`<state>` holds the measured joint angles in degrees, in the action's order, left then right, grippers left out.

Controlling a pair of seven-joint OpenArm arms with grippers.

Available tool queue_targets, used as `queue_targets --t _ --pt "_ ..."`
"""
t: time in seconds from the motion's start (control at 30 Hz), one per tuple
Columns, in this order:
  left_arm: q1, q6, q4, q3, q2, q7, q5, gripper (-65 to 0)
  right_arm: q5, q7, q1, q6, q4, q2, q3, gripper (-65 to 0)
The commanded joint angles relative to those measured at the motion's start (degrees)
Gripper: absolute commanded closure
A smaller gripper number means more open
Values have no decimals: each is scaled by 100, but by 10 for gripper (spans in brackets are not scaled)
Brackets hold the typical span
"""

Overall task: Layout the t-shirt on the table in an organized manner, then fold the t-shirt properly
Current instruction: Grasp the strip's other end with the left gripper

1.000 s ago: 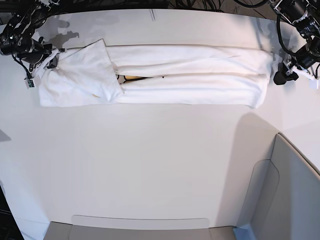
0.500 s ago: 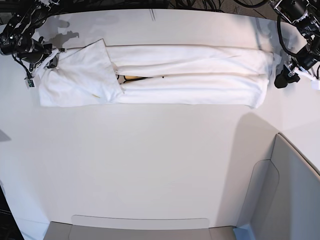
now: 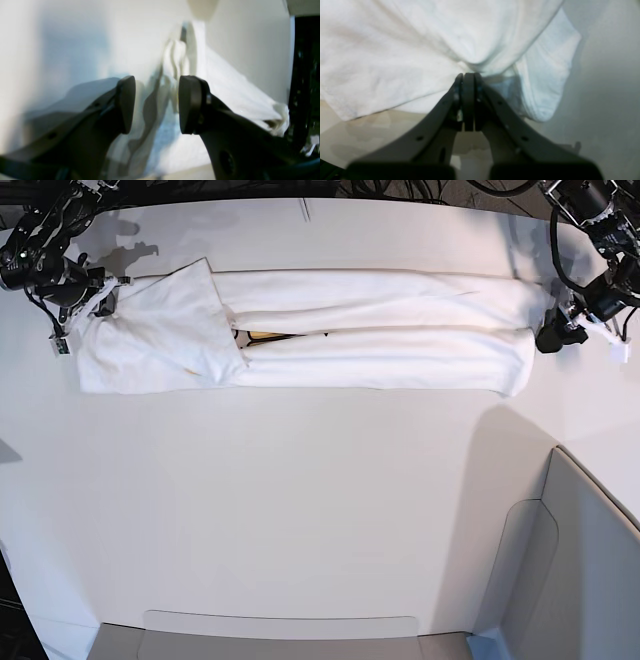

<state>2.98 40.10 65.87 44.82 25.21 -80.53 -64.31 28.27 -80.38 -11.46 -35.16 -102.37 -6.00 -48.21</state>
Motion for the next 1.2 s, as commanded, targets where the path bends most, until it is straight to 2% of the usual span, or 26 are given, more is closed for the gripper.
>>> queue_targets --t 0.0,0.17,0.43,0.93,1.03,1.17 --pt "31 -10 99 -55 138 53 -122 -289 52 38 26 -14 -80 -64 -10 0" --pt "137 -10 108 -372 147 53 -122 -289 52 38 26 -14 -80 -64 -10 0" --pt "93 -10 108 -319 173 53 -140 -289 52 38 52 -14 -80 42 -10 0" --pt "-30 -10 108 -319 173 53 -122 -297 52 38 69 -14 -80 42 -10 0" --pt "-21 -10 108 -319 182 53 -122 -337 52 38 69 -14 -80 42 -10 0" --pt "-21 -10 108 -319 235 53 -140 -429 43 38 69 -14 -80 42 -19 0"
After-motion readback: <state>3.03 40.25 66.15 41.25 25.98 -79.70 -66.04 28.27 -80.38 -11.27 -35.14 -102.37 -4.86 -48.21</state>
